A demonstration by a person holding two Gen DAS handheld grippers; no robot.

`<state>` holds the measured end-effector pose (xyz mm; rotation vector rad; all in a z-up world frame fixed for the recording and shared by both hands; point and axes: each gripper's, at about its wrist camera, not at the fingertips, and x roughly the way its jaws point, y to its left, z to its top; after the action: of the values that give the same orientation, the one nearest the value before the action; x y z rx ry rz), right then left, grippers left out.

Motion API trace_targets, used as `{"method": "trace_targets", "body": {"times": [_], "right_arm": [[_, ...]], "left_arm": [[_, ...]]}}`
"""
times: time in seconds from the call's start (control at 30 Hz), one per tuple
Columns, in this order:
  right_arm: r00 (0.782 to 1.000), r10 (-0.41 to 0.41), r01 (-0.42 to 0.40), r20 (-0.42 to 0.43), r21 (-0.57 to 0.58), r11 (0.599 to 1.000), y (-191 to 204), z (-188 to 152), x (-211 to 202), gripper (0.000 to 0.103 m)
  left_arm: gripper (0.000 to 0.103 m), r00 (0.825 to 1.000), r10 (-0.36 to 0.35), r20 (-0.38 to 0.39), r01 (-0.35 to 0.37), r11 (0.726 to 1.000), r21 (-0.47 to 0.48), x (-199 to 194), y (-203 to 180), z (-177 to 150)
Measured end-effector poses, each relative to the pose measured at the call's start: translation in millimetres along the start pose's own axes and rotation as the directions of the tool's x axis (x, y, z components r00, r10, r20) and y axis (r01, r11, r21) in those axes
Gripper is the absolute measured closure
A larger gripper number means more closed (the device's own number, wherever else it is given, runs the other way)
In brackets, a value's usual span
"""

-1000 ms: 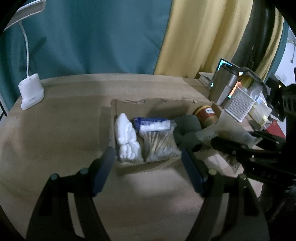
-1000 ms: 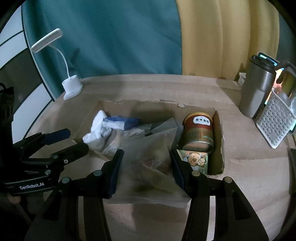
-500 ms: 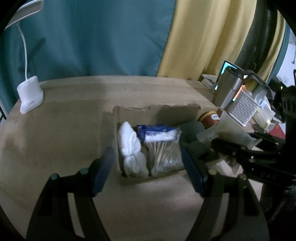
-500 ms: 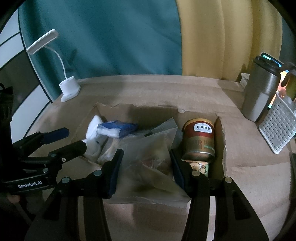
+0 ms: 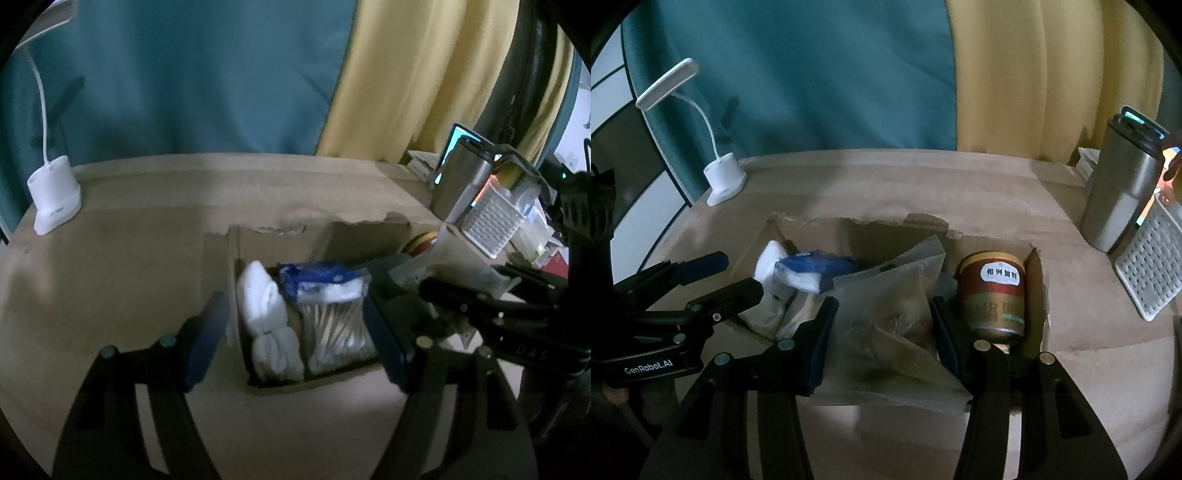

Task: Organize objects
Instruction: 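Lower the plastic bag into the box beside the red can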

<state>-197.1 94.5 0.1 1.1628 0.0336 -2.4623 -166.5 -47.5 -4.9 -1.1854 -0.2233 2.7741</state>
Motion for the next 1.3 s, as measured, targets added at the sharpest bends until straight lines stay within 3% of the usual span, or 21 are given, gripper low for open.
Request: {"method": "trace_targets", "body": {"times": [1.03, 1.3], "right_arm": [[0.998, 0.022, -0.02, -0.054, 0.041, 0.999, -8.4, 20.3, 55.3, 0.05], [0.999, 0.023, -0.021, -0.046, 0.06, 0.998, -10.8, 21.0, 56.0, 0.039]], "left_arm": [[0.027, 0.999, -0.008, -0.034, 0.008, 1.0, -0.007, 33.1, 12.1, 15.3], [0.027, 1.0, -0.005, -0.03, 0.005, 1.0, -0.006, 30.0, 13.6, 15.5]]}}
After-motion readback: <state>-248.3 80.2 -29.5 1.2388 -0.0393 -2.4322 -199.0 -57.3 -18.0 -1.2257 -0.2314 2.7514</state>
